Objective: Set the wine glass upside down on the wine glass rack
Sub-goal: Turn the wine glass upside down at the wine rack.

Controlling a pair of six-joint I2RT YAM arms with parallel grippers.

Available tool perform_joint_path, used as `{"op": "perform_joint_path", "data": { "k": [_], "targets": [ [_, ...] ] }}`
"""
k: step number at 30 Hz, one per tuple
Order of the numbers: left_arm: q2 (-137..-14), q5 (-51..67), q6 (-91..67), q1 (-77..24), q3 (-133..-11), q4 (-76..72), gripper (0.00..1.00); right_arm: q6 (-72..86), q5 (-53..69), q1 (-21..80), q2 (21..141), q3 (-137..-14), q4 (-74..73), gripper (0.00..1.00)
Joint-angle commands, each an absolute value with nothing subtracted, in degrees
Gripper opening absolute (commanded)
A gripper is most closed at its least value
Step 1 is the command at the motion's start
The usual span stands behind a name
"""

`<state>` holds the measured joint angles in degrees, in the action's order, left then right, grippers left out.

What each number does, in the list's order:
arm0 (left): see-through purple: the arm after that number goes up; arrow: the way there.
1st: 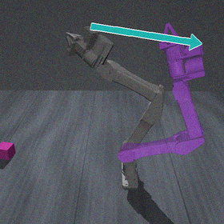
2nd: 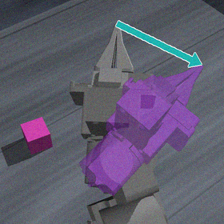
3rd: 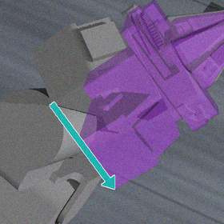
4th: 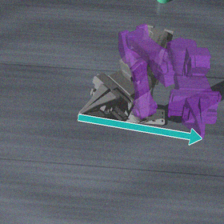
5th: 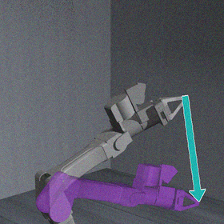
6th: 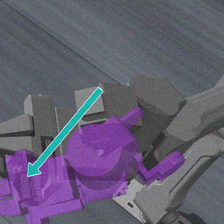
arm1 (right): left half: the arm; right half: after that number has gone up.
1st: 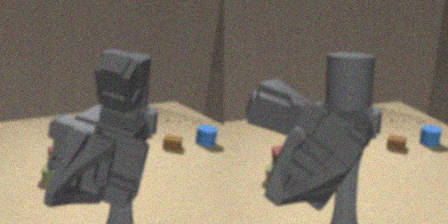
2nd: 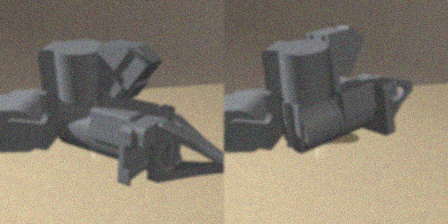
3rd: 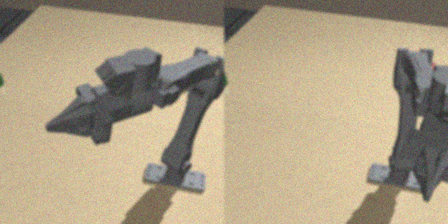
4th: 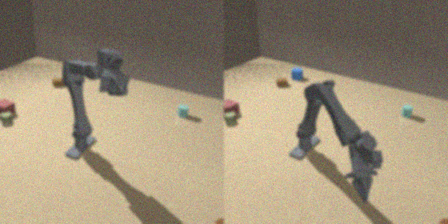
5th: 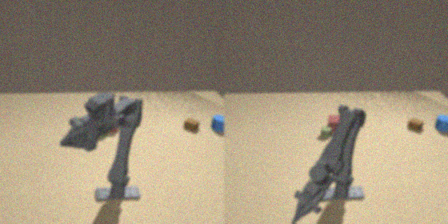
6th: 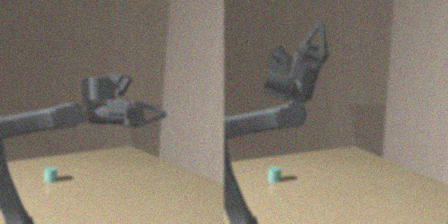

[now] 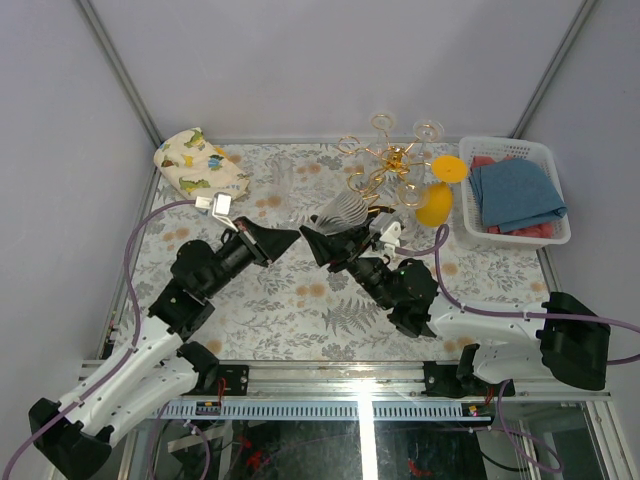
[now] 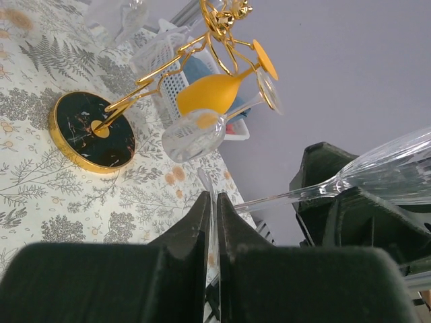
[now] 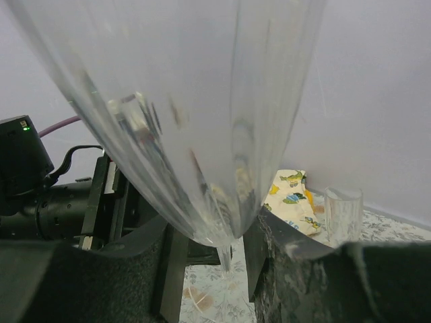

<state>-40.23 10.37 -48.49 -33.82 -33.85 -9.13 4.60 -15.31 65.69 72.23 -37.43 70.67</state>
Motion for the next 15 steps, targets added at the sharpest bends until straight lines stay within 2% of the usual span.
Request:
{"op": "perform_joint_path", "data": {
  "k": [1, 4, 9, 12, 15],
  "targets": [
    [-40.3, 9.5, -46.4, -33.9, -34.8, -8.4, 0.0, 5.4, -15.2, 66.1, 71.2, -38.6, 76.2, 0.11],
    [-39.4, 8.6, -45.1, -34.0, -35.2, -6.8, 0.0, 5.2, -17.2, 66.1, 70.5, -37.4, 76.1, 0.26],
    [-37.8, 6.9, -41.2, -33.9, -37.0, -2.1, 0.0, 4.9, -19.9, 66.1, 68.0, -35.0, 73.3, 0.6],
    [-36.7, 5.3, -38.3, -33.9, -38.3, 2.6, 0.0, 6.1, -19.7, 66.1, 65.9, -32.5, 70.6, 0.73],
    [-35.4, 2.9, -35.6, -33.9, -39.3, 7.2, 0.0, 7.8, -19.1, 66.1, 63.2, -29.4, 67.7, 0.83]
  ]
}}
